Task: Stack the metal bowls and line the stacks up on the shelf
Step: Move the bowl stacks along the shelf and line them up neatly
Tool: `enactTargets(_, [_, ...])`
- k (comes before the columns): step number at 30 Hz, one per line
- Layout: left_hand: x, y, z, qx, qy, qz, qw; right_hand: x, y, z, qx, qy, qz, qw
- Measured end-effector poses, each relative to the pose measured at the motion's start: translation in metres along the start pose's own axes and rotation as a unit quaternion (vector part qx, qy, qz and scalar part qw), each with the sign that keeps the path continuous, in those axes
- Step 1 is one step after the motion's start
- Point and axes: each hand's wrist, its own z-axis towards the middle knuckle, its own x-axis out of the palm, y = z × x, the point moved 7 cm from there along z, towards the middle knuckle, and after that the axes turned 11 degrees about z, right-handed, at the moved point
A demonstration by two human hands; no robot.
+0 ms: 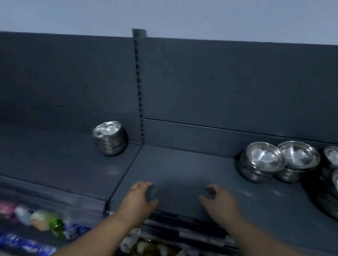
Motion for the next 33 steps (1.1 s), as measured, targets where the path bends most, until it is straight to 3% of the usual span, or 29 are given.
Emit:
enactTargets(9, [-0.09, 0.23, -0.15, -0.133, -0.025, 0.055, 0.989, 0.215, 0.115, -0.104, -0.095, 0.187, -0.054, 0.976])
enactTargets(15, [-0.124, 0.335, -0.223, -0.223, -0.033, 0.071, 0.972, 0.311, 0.155, -0.143, -0.118, 0.26, -0.116, 0.951])
enactTargets(23, [-0.132, 0.391, -0.225, -0.269, -0.018, 0.067, 0.96, 0.372, 0.196, -0.137, -0.151, 0.298, -0.115, 0.935])
enactTargets(33, [-0.192, 0.376, -0.061, -0.221, -0.082, 0.058, 0.97, 0.37, 0.271, -0.014, -0.212, 0.237, -0.071, 0.945])
